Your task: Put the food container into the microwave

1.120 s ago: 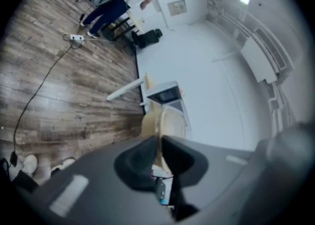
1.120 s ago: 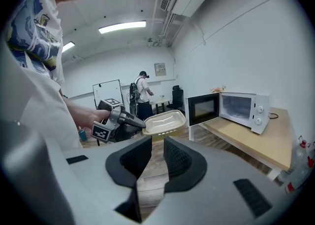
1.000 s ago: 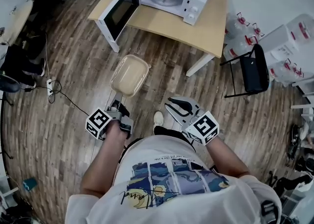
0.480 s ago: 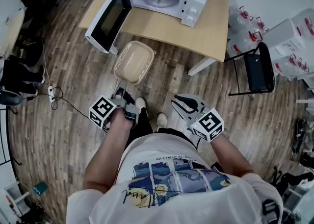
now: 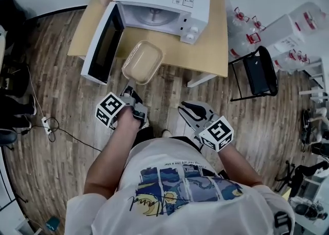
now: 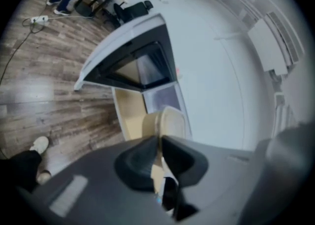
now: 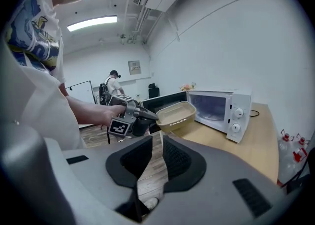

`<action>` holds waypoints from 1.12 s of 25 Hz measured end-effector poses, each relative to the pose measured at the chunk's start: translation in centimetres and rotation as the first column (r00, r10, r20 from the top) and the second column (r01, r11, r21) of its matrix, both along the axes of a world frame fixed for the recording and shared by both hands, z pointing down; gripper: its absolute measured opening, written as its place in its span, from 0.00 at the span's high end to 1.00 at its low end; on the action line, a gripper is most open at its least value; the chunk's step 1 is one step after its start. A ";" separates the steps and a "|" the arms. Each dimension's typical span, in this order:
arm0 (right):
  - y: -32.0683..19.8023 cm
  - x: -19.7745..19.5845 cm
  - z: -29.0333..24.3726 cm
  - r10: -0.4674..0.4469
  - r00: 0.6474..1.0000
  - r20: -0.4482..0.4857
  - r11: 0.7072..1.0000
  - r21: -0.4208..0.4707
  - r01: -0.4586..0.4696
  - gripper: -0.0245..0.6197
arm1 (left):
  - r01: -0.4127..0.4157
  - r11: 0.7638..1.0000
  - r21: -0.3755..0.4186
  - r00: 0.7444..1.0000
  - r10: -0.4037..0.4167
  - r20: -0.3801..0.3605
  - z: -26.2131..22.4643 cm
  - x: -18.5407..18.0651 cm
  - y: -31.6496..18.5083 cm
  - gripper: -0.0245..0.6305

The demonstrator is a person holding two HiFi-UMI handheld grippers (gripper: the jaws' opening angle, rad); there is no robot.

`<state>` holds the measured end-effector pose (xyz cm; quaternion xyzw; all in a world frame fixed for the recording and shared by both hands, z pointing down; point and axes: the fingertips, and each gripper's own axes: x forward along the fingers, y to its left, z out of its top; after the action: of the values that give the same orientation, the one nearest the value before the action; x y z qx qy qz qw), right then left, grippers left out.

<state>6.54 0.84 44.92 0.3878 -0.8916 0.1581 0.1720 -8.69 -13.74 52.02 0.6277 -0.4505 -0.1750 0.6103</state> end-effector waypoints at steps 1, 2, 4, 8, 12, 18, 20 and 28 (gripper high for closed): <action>-0.8 -0.1 -0.2 0.018 1.000 -0.006 1.000 -0.002 -0.018 0.87 | -0.020 1.000 0.002 1.000 0.020 0.002 0.0 0.3 -1.2 0.90; -1.5 -0.1 -0.3 0.035 0.999 -0.013 0.999 -0.006 -0.035 0.87 | -0.037 0.999 0.004 0.999 0.037 0.005 0.1 0.6 -2.4 0.90; -2.9 -0.5 -0.3 0.064 0.998 -0.020 0.998 -0.009 -0.064 0.87 | -0.064 0.998 0.010 0.998 0.064 0.011 0.4 1.1 -4.8 0.90; -4.9 -1.3 -0.2 0.095 0.995 -0.020 0.995 -0.015 -0.095 0.87 | -0.078 0.997 0.012 0.997 0.078 0.025 1.4 1.8 -9.1 0.90; -6.7 -0.4 0.2 0.084 0.996 -0.032 0.996 -0.031 -0.085 0.87 | -0.060 0.998 0.013 0.997 0.059 0.042 2.0 3.0 -12.9 0.90; -11.2 2.7 -0.6 0.034 0.999 -0.034 0.999 0.002 -0.034 0.87 | -0.027 1.000 0.008 0.998 0.027 0.057 3.1 4.7 -18.8 0.90; -12.6 4.6 -1.1 0.028 0.999 -0.033 1.000 0.011 -0.027 0.87 | -0.017 1.000 0.001 0.998 0.017 0.068 3.6 5.3 -20.5 0.90; -17.3 11.2 -0.5 0.017 1.000 -0.024 1.000 -0.003 -0.017 0.87 | 0.012 1.000 -0.024 0.997 -0.010 0.078 5.6 8.3 -26.6 0.90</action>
<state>17.72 -16.45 44.40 0.3969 -0.8860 0.1563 0.1818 -0.40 -40.32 57.65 0.6240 -0.4794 -0.1483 0.5990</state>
